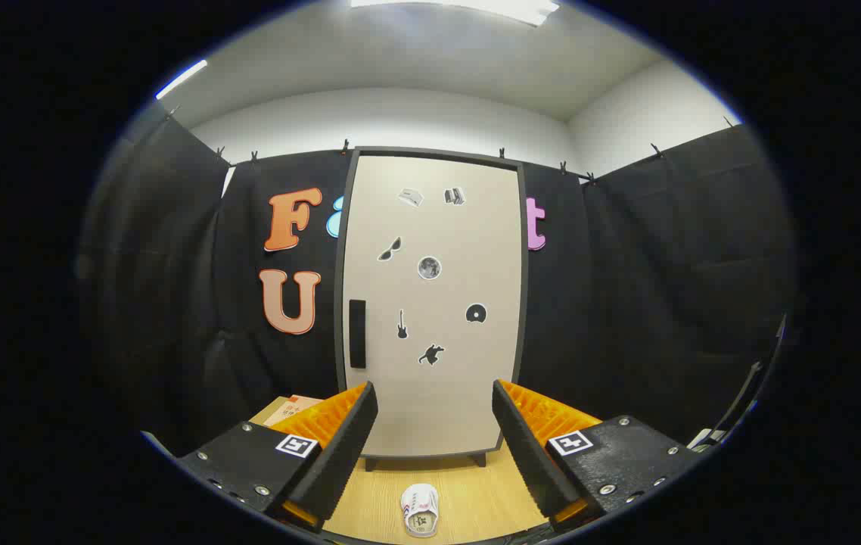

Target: Open the shoe cabinet door, grab the shoes and put them into the shoe cabinet, then close the shoe cabinet door.

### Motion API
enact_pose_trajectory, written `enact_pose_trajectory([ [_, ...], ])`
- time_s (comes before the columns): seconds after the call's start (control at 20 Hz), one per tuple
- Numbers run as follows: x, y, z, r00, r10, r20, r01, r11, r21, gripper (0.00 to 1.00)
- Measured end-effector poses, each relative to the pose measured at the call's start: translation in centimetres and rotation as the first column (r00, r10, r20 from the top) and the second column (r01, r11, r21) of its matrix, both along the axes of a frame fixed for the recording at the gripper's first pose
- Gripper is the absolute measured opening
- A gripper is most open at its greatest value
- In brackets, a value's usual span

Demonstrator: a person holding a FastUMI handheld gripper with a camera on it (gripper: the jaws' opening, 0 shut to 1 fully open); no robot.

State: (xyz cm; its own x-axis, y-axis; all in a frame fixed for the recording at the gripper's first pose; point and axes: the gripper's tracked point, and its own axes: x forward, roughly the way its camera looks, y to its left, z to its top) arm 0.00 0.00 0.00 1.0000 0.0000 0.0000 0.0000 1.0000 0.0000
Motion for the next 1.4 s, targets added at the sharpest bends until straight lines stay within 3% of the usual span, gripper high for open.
enact_pose_trajectory([
  [1.4,1.2,3.0,0.2,0.999,0.038,-0.013,-0.038,0.999,-0.011,0.96],
])
